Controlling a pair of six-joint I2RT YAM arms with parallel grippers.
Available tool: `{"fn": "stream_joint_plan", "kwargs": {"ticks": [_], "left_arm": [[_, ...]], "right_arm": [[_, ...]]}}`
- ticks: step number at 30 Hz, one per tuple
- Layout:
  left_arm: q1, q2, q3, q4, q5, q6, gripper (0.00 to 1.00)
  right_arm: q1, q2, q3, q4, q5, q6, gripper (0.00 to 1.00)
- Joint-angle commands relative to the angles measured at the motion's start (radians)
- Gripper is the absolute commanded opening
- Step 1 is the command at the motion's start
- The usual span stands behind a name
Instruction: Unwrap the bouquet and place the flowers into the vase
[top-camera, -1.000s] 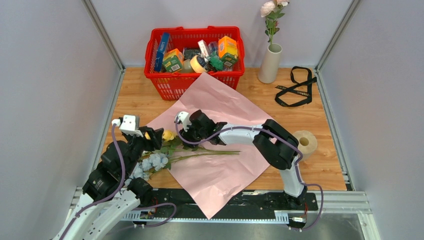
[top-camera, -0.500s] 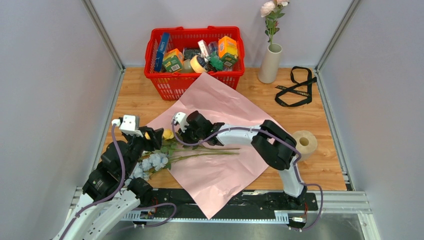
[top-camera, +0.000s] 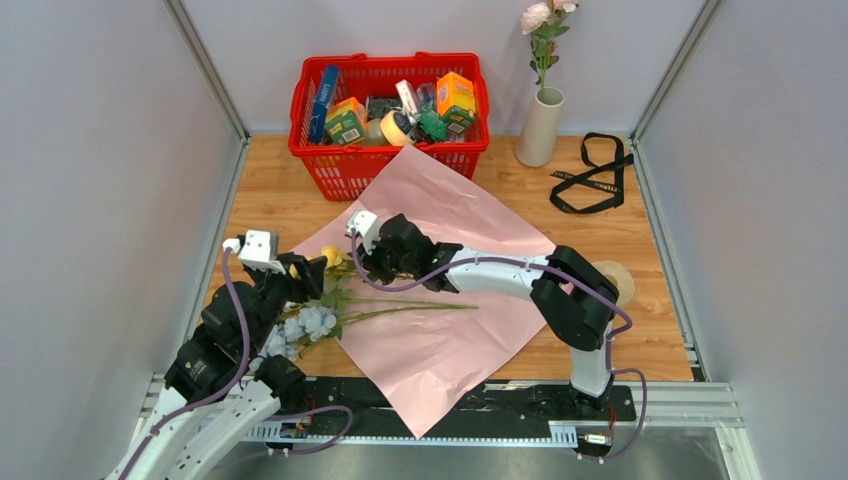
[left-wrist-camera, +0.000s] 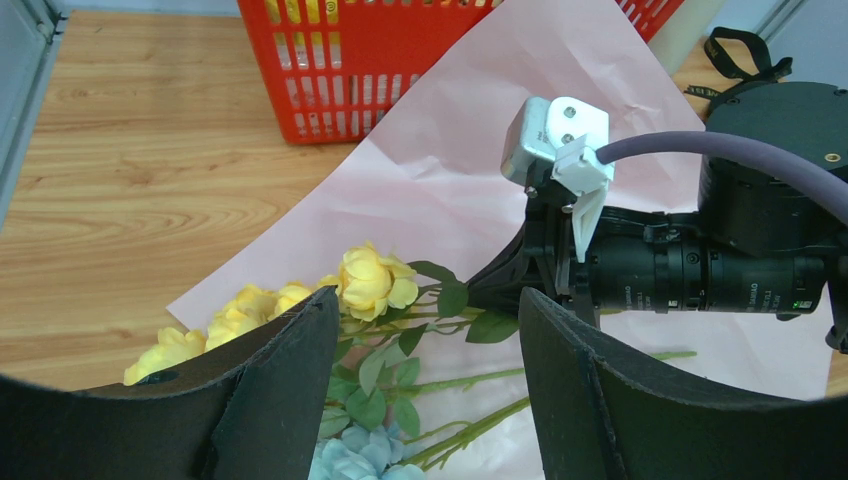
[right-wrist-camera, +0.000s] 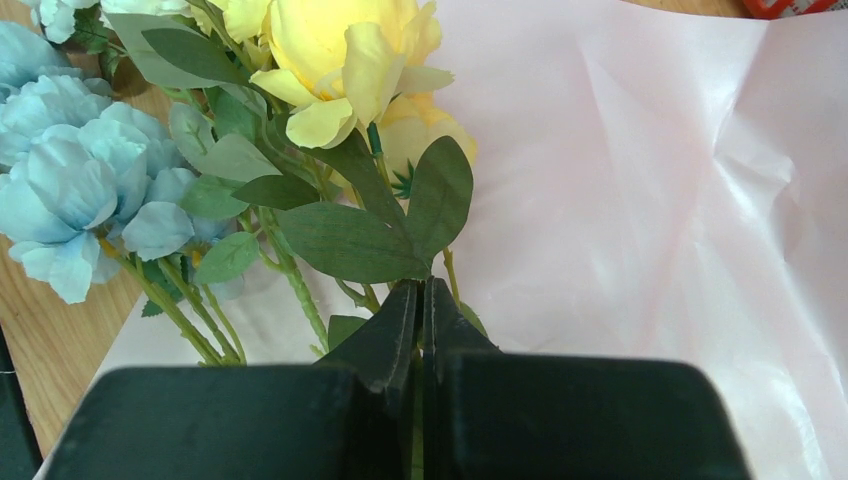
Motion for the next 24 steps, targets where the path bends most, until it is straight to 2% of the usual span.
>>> {"fn": "stream_joint_plan", "kwargs": {"ticks": [1,8,10,16,19,21,24], "left_arm": [[0.002,-0.008,0.008,0.01,-0.003,-0.007,0.74],[0.002,-0.008,0.009,0.007,-0.004,-0.012,0.74],[0.002,-0.008,0.011,0.007,-0.003,-0.012,0.74],[0.002,-0.006,0.011,0.009,0.002,-0.012,0.74],[0.002,-0.005,0.009,0.009,0.0,-0.012,0.74],[0.002,-0.003,0.009,0.006,-0.001,-0.012,0.74],[0.002,-0.003,0.009,0.006,-0.003,-0.014,0.74]], "right_arm": [[0.007,-0.036,-0.03,0.067,0.042,0.035,0.0],[-0.014,-0.044,-0.07,0.065,0.18,0.067,0.0],[-0.031,-0.062,-0.093,0.064,0.217,0.122,0.0],[-0.069,-0.11,-0.174,0.062,0.281,0.208,0.0],[-0.088,-0.113,-0.185,0.059,0.26,0.225,0.0],[-0.086,-0.114,-0.183,0.045,0.24,0.209,0.09],[-0.086,-0.137,-0.182,0.004,0.203,0.158,0.3]]}}
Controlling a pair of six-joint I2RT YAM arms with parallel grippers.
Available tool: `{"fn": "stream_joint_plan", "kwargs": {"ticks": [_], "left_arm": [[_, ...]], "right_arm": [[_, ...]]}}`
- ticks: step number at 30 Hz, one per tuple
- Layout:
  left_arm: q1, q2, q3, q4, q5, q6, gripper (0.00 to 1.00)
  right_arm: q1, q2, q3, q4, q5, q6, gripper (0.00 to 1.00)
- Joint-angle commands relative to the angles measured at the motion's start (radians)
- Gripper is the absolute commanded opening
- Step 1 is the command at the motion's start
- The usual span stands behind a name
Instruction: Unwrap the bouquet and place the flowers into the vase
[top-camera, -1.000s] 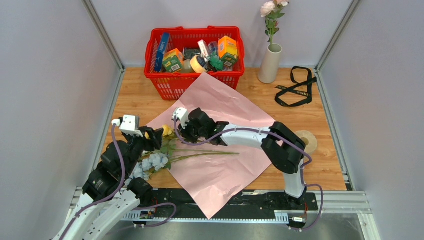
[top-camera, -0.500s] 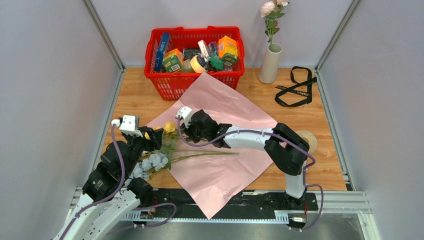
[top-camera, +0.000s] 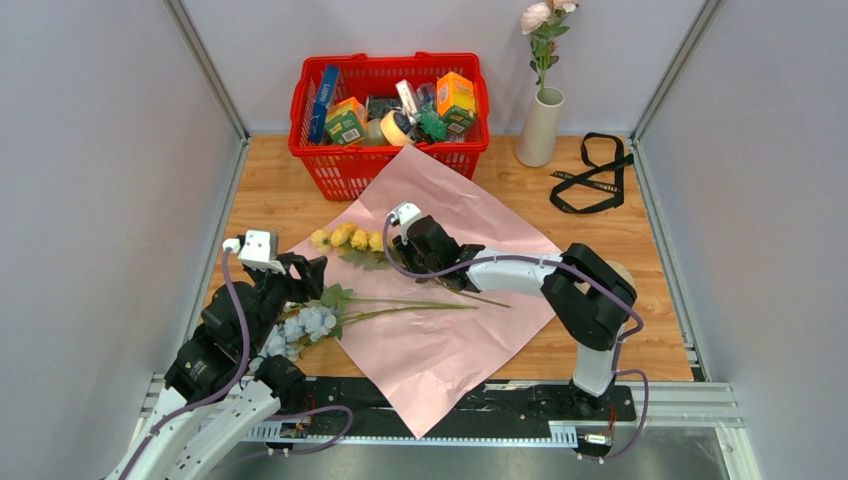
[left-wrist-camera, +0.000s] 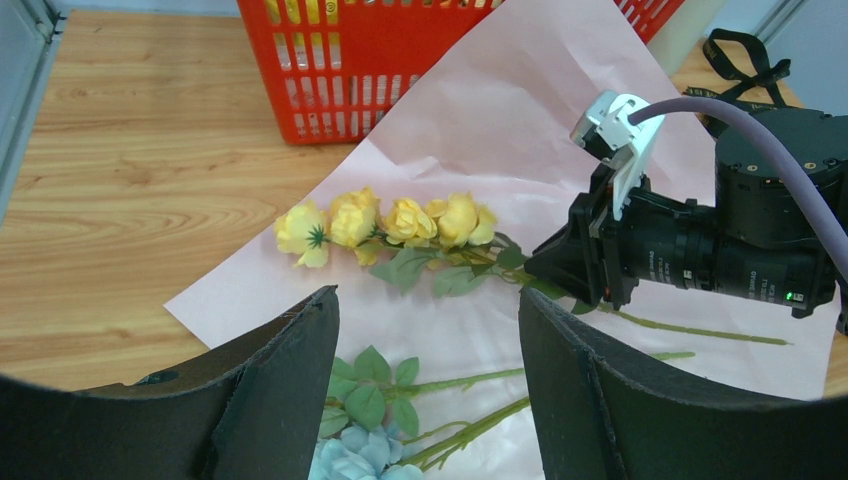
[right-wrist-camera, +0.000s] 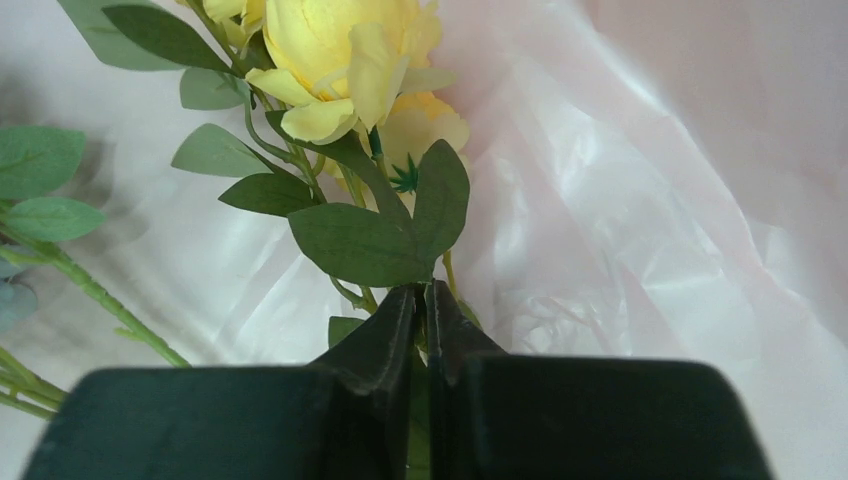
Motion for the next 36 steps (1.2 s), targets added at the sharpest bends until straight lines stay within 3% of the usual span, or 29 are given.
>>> {"fn": "stream_joint_plan", "kwargs": {"ticks": [1,5,8,21,36], "left_arm": [[0.002,-0.002,0.009,0.007,-0.001,-0.009,0.74],[0.002,-0.002,0.009,0.007,-0.001,-0.009,0.74],[0.002,-0.002,0.009,0.009,0.0,-0.009,0.74],[0.002,-0.001,0.009,0.007,-0.001,-0.011,0.74],[0.002,0.001,0.008,0.009,-0.001,-0.011,0.74]], "right_arm": [[0.006,-0.082,0.001,-0.028,-0.042,-0.048,0.36],[-0.001,-0.108,0.009,-0.138,-0.064,-0.15,0.59],[-0.008,-0.114,0.023,-0.223,-0.077,-0.206,0.65],[-0.063,-0.043,0.067,-0.335,-0.208,-0.282,0.54],[-0.067,0.01,0.07,-0.363,-0.211,-0.305,0.53]]}}
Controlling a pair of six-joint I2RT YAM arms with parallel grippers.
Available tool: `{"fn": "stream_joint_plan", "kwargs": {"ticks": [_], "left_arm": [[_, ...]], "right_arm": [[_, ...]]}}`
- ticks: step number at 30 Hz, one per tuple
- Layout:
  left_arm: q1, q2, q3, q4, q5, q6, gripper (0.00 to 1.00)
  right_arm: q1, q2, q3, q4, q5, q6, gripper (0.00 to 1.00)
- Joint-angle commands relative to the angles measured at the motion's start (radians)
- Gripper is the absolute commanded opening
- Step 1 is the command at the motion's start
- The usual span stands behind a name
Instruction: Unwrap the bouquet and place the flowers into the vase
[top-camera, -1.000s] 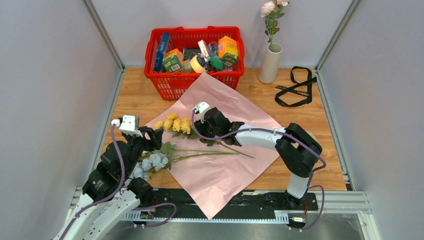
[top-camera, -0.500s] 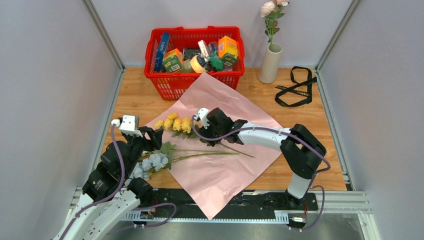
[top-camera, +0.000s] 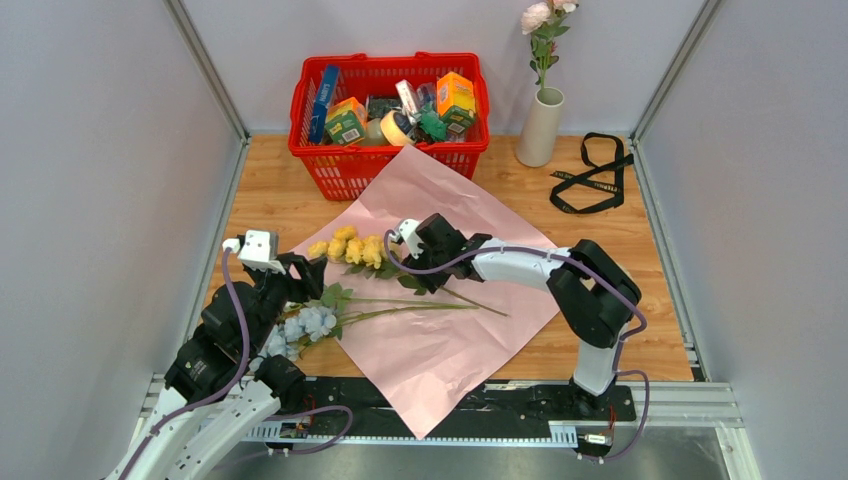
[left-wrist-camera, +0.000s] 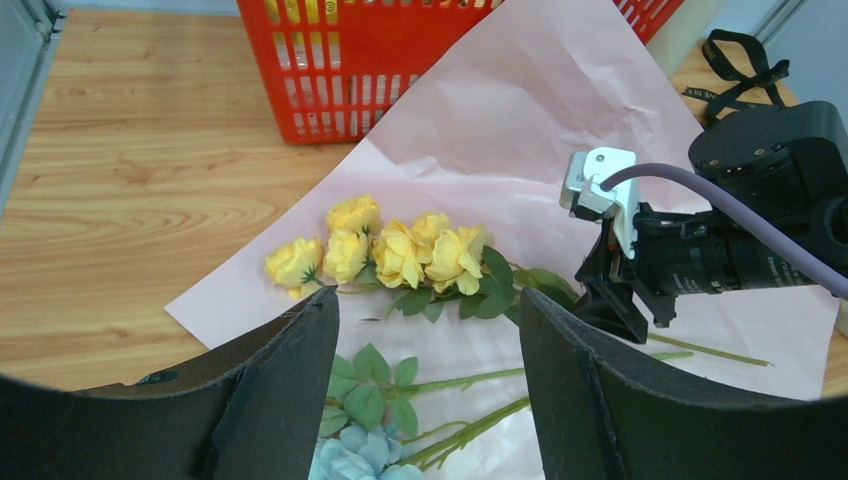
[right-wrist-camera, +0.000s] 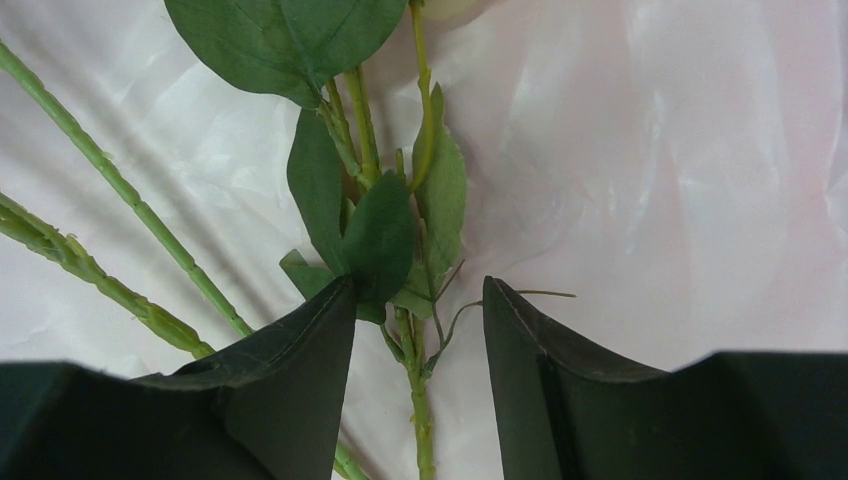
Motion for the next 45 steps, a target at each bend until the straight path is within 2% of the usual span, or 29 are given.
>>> {"fn": "stream_joint_plan", "kwargs": {"ticks": [1,7,12,15,22,31,36,40,45], "left_arm": [[0.002,0.001,0.008,0.009,-0.001,-0.008,0.74],[0.002,-0.002,0.009,0.007,-0.001,-0.008,0.74],[0.002,-0.002,0.009,0.009,-0.001,-0.008,0.74],[0.002,-0.002,0.011,0.007,0.0,-0.008,0.74],[0.002,-0.002,0.009,0.007,-0.001,-0.008,0.74],[0.002,-0.004,0.008,0.01,0.002,-0.004,0.74],[0.002,0.001,0.005,0.015,0.005,-0.001,0.74],[0.002,0.002,0.003,0.019,0.009,0.0,0.74],[0.002,-0.002,0.003,0.019,0.012,0.002,0.74]], "right_arm": [[0.0,0.03,0.037,-0.012,-0.023,-0.023,0.53],[0.0,0.062,0.048,-0.019,-0.035,-0.029,0.5],[0.0,0.076,0.051,-0.029,-0.05,-0.033,0.43],[0.002,0.081,0.052,-0.032,-0.063,-0.033,0.34],[0.0,0.032,0.075,-0.029,-0.052,-0.023,0.0],[0.002,-0.109,0.08,0.014,-0.015,0.0,0.0],[0.0,-0.272,0.039,0.06,0.052,0.003,0.0],[-0.003,-0.433,-0.035,0.212,0.123,-0.019,0.0],[-0.049,-0.568,-0.049,0.41,0.168,-0.019,0.0]]}}
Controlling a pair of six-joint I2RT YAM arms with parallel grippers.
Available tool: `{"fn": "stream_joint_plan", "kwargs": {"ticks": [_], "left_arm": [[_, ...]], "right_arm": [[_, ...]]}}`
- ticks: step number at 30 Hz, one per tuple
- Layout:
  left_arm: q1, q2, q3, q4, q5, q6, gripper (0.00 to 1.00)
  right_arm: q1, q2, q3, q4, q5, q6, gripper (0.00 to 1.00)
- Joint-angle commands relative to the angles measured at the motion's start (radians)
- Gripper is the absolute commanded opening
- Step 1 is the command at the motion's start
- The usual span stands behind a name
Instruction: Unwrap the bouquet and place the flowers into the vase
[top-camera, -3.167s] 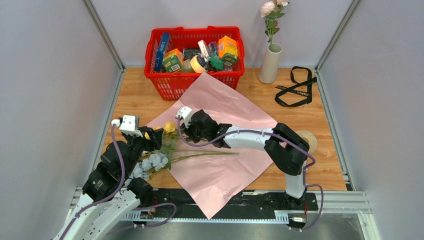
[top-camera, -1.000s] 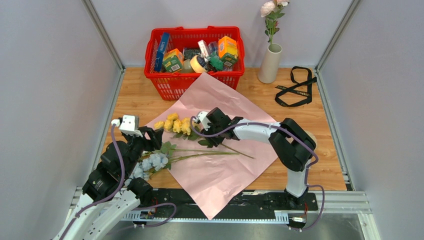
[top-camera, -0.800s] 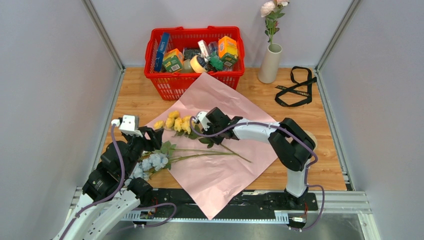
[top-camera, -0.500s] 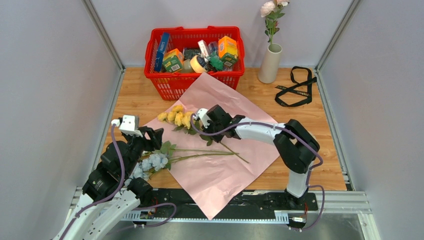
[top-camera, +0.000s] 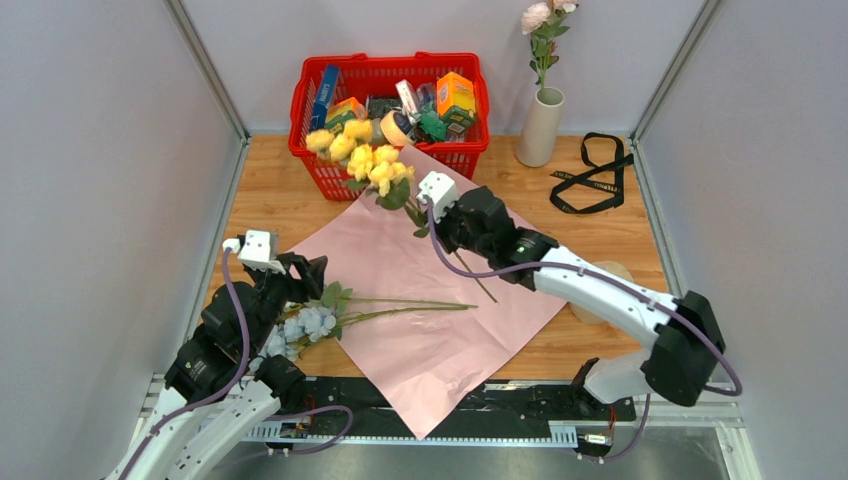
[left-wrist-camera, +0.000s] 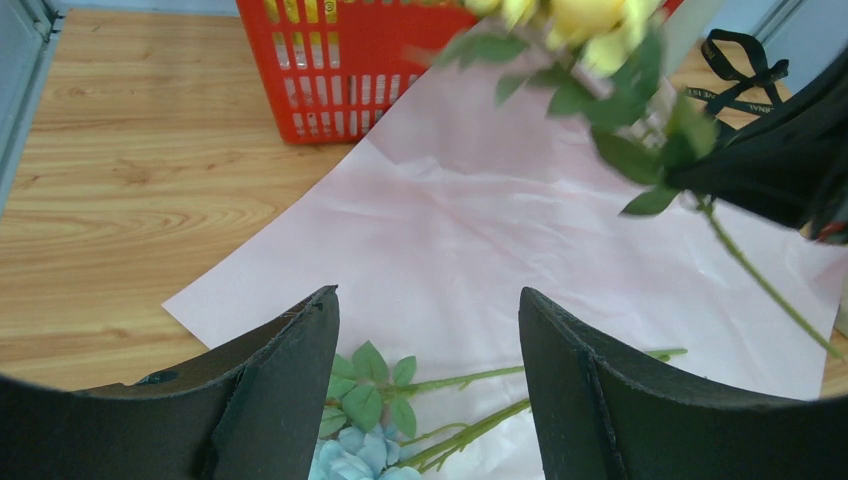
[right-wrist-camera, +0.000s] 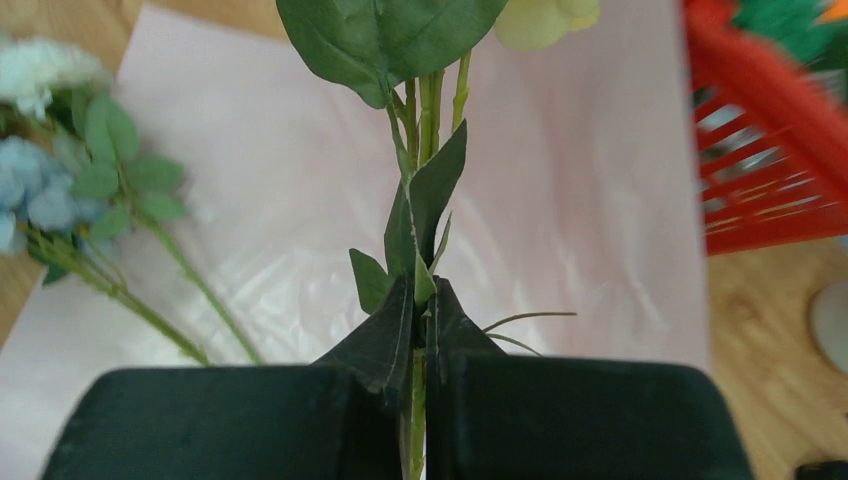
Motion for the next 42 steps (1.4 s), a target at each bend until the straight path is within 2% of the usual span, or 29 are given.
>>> {"fn": "stream_joint_plan", "kwargs": {"ticks": [1,7,14,21,25,27,30,36,42], "left_arm": [[0.002,-0.004,0.002,0.022,0.01,0.001,0.74],[0.001,-0.018,0.0,0.024,0.021,0.004,0.74],[0.002,-0.028,-0.007,0.031,0.041,0.009,0.74],[0.002,-0.027,-0.006,0.041,0.075,0.018,0.74],[0.002,-0.03,-0.006,0.041,0.087,0.02,0.74],[0.002,-0.033,-0.006,0.041,0.087,0.02,0.74],[0.002,-0.035,-0.006,0.041,0.083,0.02,0.74],[0.002,-0.032,-0.007,0.041,0.076,0.017,0.74],[0.004,-0.016,-0.007,0.039,0.076,0.017,0.74]], "right_arm": [[-0.051,-0.113,-0.016,0.304,0.064,-0.006,0.0],[-0.155,-0.144,-0.022,0.662,0.063,-0.063,0.0],[-0.416,-0.066,0.059,0.935,-0.146,0.023,0.0],[-0.621,0.149,0.156,1.173,-0.221,0.052,0.0],[-0.701,0.319,0.174,1.483,-0.295,0.017,0.0],[-0.753,0.411,0.219,1.623,-0.33,0.07,0.0],[-0.815,0.537,0.311,1.747,-0.382,0.179,0.0],[-0.83,0.689,0.476,1.715,-0.419,0.179,0.0],[-0.873,0.765,0.625,1.685,-0.427,0.215,0.0]]}}
